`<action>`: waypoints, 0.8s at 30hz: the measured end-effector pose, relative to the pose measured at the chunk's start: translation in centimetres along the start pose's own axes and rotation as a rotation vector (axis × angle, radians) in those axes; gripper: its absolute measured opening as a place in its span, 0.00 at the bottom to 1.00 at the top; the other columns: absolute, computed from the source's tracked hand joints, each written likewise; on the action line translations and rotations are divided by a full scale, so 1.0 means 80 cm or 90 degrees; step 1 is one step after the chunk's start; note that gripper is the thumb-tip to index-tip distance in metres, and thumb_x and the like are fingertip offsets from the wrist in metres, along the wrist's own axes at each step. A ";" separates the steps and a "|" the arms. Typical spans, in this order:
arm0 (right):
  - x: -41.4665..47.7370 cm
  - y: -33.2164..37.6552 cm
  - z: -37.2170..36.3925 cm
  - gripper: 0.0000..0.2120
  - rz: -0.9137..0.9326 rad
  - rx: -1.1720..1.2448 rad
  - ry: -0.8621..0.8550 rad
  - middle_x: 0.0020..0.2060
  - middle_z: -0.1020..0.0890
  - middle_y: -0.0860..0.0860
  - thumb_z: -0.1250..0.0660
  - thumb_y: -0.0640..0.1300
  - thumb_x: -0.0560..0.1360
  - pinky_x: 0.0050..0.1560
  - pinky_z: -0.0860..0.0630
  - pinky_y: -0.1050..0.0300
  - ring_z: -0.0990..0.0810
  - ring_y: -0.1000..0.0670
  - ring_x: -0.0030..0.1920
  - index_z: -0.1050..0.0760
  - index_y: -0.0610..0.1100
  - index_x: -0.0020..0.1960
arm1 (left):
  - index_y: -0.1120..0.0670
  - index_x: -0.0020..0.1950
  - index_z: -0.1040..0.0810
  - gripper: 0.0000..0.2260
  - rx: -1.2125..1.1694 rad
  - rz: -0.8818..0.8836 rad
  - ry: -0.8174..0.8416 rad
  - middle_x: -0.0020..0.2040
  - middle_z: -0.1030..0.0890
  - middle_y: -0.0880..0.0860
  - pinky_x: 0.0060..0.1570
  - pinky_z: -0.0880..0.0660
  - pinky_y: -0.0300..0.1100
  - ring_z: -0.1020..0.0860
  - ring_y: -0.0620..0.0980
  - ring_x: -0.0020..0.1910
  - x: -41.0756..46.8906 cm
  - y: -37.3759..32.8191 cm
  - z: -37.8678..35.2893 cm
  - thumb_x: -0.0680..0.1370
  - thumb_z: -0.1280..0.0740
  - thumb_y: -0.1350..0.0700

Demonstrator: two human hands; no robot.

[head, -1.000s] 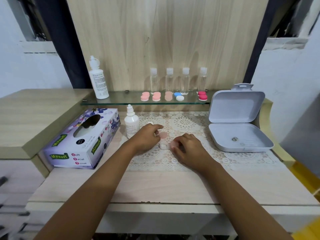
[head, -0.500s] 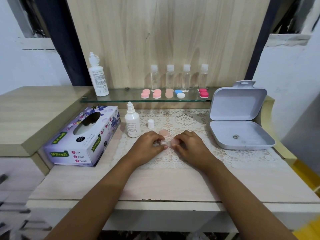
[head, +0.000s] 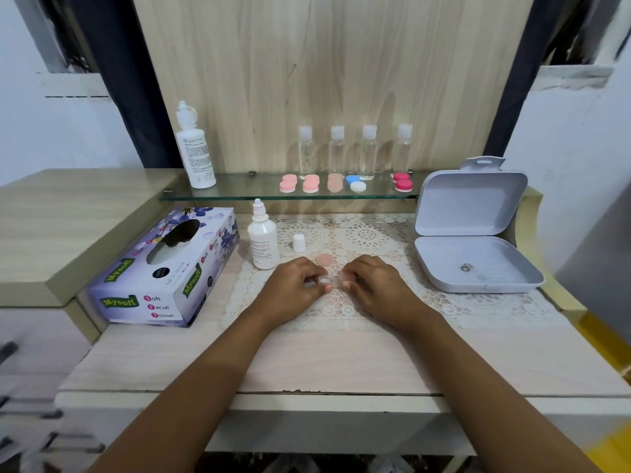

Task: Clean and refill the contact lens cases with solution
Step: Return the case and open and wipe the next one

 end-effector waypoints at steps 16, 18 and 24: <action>0.000 -0.007 0.002 0.23 -0.063 0.044 -0.013 0.46 0.28 0.55 0.32 0.54 0.70 0.59 0.30 0.46 0.26 0.50 0.53 0.26 0.45 0.63 | 0.56 0.55 0.18 0.13 -0.006 0.004 -0.005 0.48 0.22 0.47 0.47 0.34 0.22 0.24 0.42 0.48 0.001 0.004 0.000 0.72 0.28 0.54; 0.001 -0.007 0.003 0.20 -0.057 0.030 -0.017 0.45 0.26 0.55 0.31 0.50 0.72 0.59 0.30 0.47 0.26 0.50 0.52 0.25 0.44 0.61 | 0.56 0.55 0.18 0.13 -0.002 0.002 -0.004 0.49 0.21 0.48 0.47 0.34 0.22 0.24 0.42 0.48 0.001 0.005 0.000 0.72 0.28 0.54; -0.003 -0.001 0.003 0.19 -0.026 0.041 -0.015 0.53 0.20 0.47 0.37 0.47 0.70 0.58 0.28 0.49 0.23 0.47 0.55 0.24 0.42 0.60 | 0.57 0.55 0.19 0.13 -0.008 0.009 -0.004 0.48 0.22 0.47 0.46 0.34 0.21 0.24 0.42 0.47 0.001 0.006 -0.001 0.72 0.28 0.54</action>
Point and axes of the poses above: each hand's wrist, its own x-axis towards the middle knuckle, its own z-axis out of the back of the hand, y = z × x, the point moved 8 cm from there along x, towards the middle knuckle
